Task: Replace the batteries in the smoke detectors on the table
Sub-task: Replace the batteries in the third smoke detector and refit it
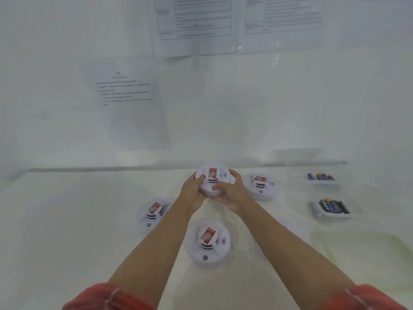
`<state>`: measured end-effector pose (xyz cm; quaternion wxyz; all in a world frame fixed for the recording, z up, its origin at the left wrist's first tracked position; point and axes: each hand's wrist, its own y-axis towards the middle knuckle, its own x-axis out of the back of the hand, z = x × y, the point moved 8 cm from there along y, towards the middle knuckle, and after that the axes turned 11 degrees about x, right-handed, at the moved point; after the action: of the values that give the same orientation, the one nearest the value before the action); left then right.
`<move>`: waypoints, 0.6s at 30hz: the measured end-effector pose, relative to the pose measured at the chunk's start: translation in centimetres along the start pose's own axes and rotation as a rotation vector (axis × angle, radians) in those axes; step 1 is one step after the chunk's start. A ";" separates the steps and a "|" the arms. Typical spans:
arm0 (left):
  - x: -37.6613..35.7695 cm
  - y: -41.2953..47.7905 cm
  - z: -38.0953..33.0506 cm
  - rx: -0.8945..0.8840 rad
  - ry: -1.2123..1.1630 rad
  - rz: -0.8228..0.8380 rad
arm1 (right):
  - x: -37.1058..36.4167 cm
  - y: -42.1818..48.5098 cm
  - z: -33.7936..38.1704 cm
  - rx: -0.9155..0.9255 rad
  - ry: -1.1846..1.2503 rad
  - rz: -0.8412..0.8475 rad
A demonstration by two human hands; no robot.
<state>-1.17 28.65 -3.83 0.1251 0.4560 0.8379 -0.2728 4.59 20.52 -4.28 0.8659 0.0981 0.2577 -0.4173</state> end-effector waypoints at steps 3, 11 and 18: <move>0.5 1.0 0.1 0.015 0.011 -0.010 | 0.3 1.1 -1.0 0.031 -0.017 -0.044; 1.4 1.9 0.7 0.040 -0.002 -0.039 | 1.0 1.4 -2.0 0.022 -0.034 -0.086; 1.8 2.1 0.9 0.044 0.006 -0.058 | 1.0 1.4 -2.2 0.002 -0.012 -0.067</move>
<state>-0.47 30.29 -6.08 0.1046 0.4350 0.8449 -0.2933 5.36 21.61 -6.71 0.8528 0.0878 0.2551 -0.4471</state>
